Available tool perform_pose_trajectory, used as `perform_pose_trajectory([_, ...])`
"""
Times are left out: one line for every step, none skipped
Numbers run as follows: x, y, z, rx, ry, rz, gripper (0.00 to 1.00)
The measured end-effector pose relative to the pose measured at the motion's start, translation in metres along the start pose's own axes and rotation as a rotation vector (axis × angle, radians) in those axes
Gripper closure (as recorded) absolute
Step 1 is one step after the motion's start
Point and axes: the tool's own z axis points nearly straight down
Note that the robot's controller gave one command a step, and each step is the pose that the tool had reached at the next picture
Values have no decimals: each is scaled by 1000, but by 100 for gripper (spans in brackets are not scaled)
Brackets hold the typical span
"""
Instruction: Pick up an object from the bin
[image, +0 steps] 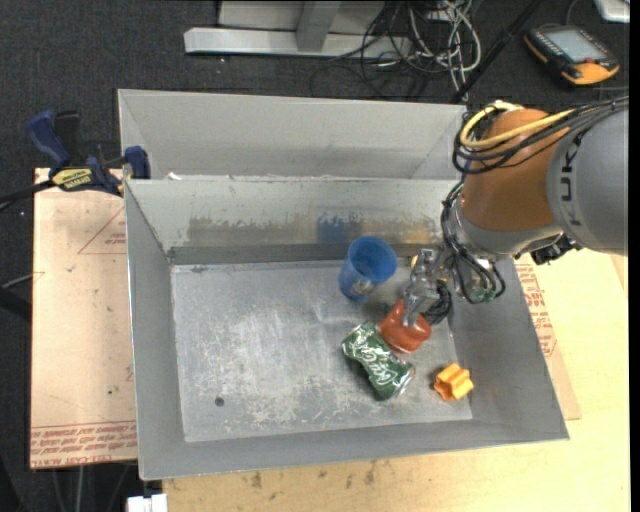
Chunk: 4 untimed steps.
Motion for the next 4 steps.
perform_pose_trajectory([-1, 0, -3, 2, -4, -4, 100])
perform_pose_trajectory([-11, 4, 9, 1, -16, -2, 100])
perform_pose_trajectory([-6, 1, 0, 2, -21, -2, 100])
perform_pose_trajectory([-11, 6, -22, 2, 3, -13, 100])
